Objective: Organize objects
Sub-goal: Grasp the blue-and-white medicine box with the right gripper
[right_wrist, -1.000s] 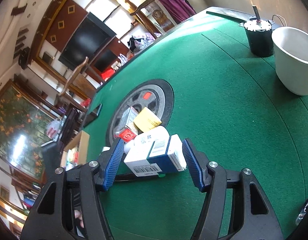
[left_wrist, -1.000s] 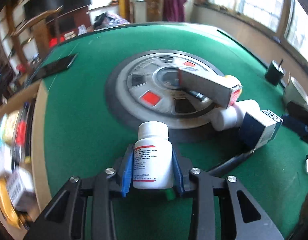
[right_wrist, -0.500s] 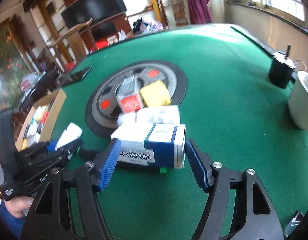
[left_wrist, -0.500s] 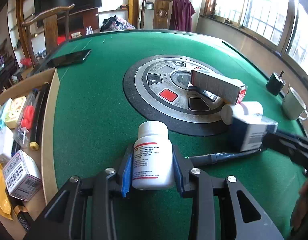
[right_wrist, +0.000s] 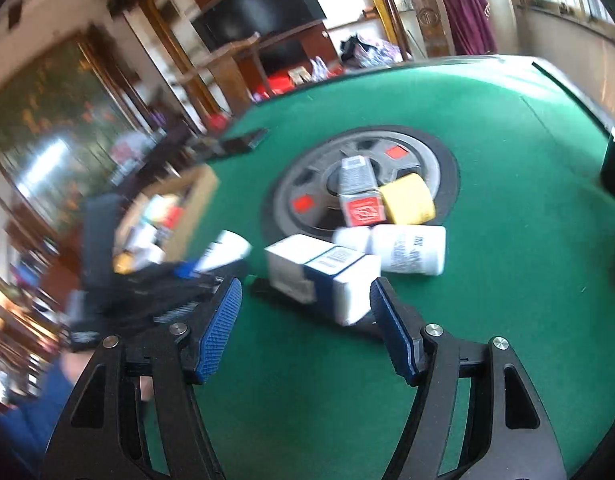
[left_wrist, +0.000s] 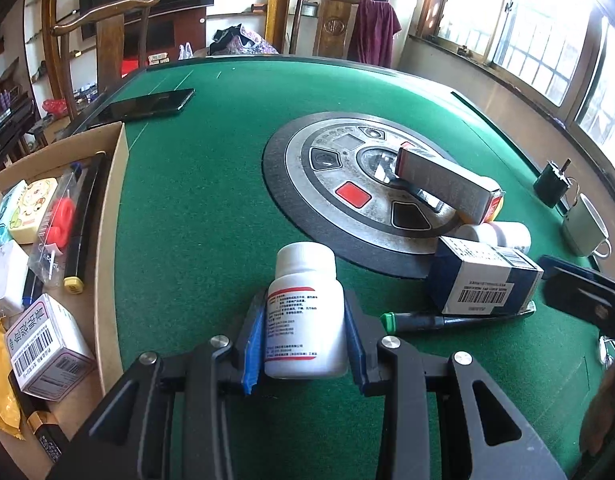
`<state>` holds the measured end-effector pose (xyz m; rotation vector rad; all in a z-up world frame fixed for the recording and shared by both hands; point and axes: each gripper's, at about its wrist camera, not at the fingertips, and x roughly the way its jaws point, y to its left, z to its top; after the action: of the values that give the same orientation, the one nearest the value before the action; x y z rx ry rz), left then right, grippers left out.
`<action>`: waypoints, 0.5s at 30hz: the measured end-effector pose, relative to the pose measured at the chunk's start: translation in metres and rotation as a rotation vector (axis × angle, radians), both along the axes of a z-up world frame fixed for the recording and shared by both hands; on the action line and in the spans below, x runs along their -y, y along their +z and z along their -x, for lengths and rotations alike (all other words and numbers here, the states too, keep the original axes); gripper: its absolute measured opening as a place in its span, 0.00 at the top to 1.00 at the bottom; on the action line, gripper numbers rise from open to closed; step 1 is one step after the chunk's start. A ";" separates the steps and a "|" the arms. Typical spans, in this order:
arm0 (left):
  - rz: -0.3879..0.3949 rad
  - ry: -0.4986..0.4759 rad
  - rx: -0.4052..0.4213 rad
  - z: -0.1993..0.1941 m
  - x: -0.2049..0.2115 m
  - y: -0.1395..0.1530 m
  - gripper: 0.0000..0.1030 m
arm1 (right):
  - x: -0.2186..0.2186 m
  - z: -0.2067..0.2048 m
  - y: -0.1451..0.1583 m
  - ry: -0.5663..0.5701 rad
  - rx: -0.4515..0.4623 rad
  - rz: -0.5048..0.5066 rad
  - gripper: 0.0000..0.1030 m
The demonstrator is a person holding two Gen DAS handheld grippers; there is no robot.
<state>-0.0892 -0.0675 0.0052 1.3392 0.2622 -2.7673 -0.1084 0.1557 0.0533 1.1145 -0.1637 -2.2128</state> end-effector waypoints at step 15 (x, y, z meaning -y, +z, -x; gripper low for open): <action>-0.005 0.004 0.005 0.001 0.004 0.000 0.65 | 0.014 -0.014 0.000 0.255 0.133 0.165 0.34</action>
<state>-0.0903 -0.0712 0.0056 1.3446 0.2709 -2.7622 -0.0947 0.1417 0.0528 1.1241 -0.2415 -1.8671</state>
